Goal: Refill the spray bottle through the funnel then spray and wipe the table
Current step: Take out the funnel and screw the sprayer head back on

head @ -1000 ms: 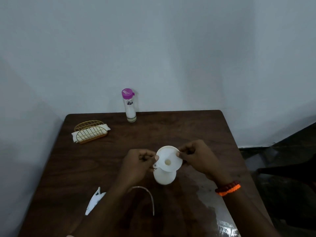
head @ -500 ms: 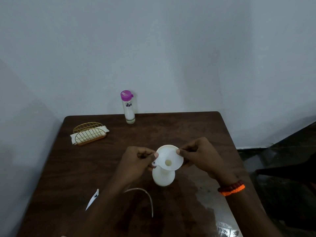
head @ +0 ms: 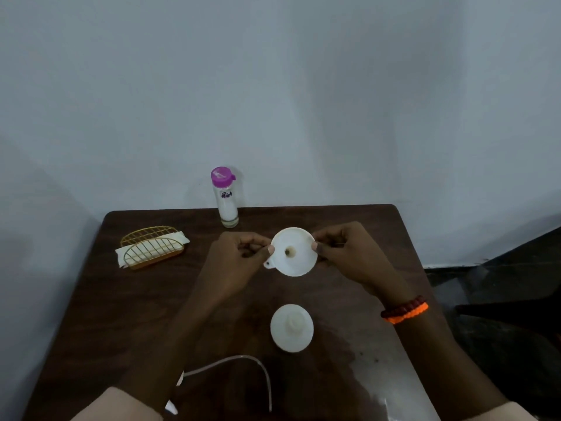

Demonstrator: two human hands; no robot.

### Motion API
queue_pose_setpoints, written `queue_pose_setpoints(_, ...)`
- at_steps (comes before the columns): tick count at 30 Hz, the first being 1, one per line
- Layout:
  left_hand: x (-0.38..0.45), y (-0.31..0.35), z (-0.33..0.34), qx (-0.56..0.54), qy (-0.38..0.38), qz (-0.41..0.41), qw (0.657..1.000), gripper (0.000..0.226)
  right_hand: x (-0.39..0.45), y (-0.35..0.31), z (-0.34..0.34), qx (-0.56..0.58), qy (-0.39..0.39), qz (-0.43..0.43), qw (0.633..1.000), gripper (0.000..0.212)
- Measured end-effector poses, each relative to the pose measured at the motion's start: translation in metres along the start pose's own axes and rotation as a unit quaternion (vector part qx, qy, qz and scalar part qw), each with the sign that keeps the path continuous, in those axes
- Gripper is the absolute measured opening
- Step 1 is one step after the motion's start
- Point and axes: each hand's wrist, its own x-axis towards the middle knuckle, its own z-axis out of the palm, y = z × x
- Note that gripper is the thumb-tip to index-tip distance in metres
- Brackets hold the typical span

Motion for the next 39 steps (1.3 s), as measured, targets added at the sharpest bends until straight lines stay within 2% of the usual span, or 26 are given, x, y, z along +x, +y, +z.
queue_pose_setpoints(6, 0.06, -0.046, 0.018, 0.095, 0.067, -0.005, 0.993, 0.016, 0.076, 0.027, 0.022, -0.018, 0.035, 0.008, 0.999, 0.023)
queue_pose_setpoints(13, 0.117, -0.104, 0.037, 0.157, 0.096, -0.023, 0.983, 0.012, 0.15, 0.061, 0.06, -0.061, 0.067, 0.021, 0.996, 0.022)
queue_pose_setpoints(18, 0.142, -0.129, 0.046, 0.176, 0.08, -0.059, 0.979, 0.014, 0.184, 0.088, 0.076, -0.053, 0.072, 0.055, 0.994, 0.022)
queue_pose_setpoints(26, 0.152, -0.144, 0.05, 0.173, 0.079, -0.084, 0.978, 0.016, 0.198, 0.108, 0.088, -0.04, 0.068, 0.068, 0.995, 0.023)
queue_pose_setpoints(33, 0.151, -0.148, 0.049, 0.171, 0.065, -0.073, 0.98, 0.015, 0.195, 0.113, 0.092, -0.034, 0.065, 0.068, 0.995, 0.026)
queue_pose_setpoints(36, 0.15, -0.148, 0.046, 0.169, 0.049, -0.066, 0.982, 0.016, 0.188, 0.107, 0.088, -0.047, 0.052, 0.077, 0.995, 0.036)
queue_pose_setpoints(39, 0.135, -0.141, 0.037, 0.152, 0.032, -0.095, 0.983, 0.024, 0.171, 0.103, 0.077, -0.052, 0.054, 0.095, 0.993, 0.053)
